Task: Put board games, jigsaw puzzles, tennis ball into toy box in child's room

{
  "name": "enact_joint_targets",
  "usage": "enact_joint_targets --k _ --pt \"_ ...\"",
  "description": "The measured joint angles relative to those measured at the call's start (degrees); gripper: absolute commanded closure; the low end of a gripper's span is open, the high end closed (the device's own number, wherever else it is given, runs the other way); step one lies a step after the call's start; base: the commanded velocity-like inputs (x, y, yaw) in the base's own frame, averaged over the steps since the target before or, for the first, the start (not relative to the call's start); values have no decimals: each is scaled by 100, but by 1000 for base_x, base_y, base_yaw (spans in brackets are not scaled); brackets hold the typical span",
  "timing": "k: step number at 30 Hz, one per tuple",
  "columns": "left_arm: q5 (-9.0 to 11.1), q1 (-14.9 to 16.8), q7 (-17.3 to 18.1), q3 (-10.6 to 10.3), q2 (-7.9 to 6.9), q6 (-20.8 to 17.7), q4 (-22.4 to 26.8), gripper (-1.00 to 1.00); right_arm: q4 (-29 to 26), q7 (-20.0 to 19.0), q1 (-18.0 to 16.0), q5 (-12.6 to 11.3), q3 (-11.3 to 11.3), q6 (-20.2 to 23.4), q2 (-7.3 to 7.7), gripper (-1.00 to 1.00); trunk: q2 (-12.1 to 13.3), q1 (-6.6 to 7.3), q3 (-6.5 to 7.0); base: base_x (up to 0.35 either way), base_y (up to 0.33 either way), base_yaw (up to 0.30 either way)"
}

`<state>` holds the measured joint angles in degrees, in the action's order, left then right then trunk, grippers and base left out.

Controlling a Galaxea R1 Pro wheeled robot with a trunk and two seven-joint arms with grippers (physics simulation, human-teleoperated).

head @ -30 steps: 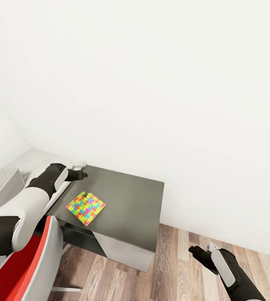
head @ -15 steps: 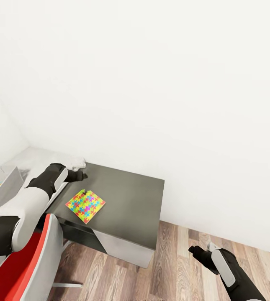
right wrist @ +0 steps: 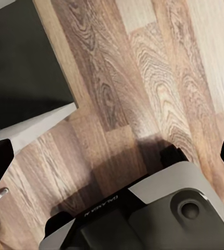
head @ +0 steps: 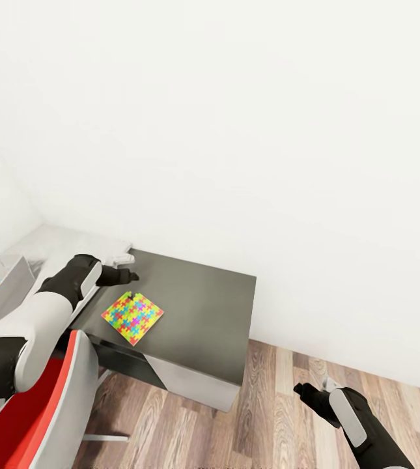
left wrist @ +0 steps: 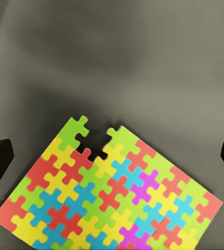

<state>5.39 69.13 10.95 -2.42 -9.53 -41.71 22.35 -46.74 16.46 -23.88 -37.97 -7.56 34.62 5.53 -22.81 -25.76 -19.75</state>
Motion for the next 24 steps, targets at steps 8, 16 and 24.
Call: enact_joint_targets --k 8,16,24 --pt "-5 0 53 -11 -8 -11 -1 -100 0 0 0 -7 0 1 0 -100 0 0 -73 0 0 0" --pt "-12 0 58 -7 -31 -17 -6 -100 0 0 0 -9 0 0 0 -100 0 0 -147 0 0 0" --pt "-27 0 50 -4 -142 -19 -8 -100 0 0 0 -16 0 3 0 -100 0 0 -220 0 0 0"
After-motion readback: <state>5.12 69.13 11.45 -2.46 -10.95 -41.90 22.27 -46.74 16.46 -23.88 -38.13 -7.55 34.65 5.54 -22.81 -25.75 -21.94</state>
